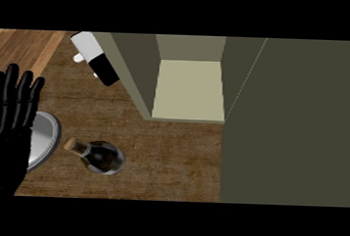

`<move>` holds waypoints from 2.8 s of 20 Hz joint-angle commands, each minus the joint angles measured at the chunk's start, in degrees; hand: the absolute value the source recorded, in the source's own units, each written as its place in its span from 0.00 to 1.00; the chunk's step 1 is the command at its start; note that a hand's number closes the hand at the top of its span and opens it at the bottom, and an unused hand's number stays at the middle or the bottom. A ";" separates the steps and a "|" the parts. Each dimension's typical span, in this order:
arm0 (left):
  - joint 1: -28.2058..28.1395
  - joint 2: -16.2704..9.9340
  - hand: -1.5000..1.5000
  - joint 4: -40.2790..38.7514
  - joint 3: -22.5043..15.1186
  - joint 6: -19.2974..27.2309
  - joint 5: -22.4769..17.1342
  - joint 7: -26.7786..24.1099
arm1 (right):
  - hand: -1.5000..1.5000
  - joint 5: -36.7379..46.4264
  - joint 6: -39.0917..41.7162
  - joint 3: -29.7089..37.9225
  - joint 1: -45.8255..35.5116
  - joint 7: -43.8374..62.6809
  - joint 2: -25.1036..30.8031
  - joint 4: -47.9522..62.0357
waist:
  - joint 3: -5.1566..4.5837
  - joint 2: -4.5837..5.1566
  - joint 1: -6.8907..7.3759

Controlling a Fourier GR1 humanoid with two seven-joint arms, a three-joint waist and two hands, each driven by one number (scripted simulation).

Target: Pick up the wine, place it into the cabinet and close the cabinet

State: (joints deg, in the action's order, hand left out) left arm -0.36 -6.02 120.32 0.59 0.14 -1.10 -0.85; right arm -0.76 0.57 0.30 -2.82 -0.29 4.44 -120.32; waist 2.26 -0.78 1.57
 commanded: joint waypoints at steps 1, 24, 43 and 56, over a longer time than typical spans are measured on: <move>-1.70 -2.54 0.00 4.24 1.42 -3.72 -4.29 1.84 | 0.00 -2.17 1.71 1.52 1.46 -3.73 0.22 2.14 | -2.21 0.66 -1.03; -12.05 -14.36 0.00 16.93 18.64 -8.74 -62.33 30.90 | 0.00 -12.82 4.61 -14.21 21.53 26.34 2.95 -33.03 | -2.31 0.41 -1.40; -9.11 -18.19 0.00 20.36 33.34 0.19 -73.92 38.41 | 0.00 -6.28 -0.37 -19.90 19.74 29.30 3.48 -36.02 | -2.25 0.38 -1.57; -10.68 -11.90 0.00 10.06 30.51 -12.20 -62.52 35.19 | 0.00 -7.43 -1.72 -20.18 20.23 26.10 3.40 -33.76 | -2.28 0.70 -2.18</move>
State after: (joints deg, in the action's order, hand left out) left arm -10.45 -20.74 132.68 33.66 -8.01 -68.03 35.55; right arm -5.17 -1.05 -21.41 14.74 22.89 6.78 -144.02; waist -0.03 -0.19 -0.52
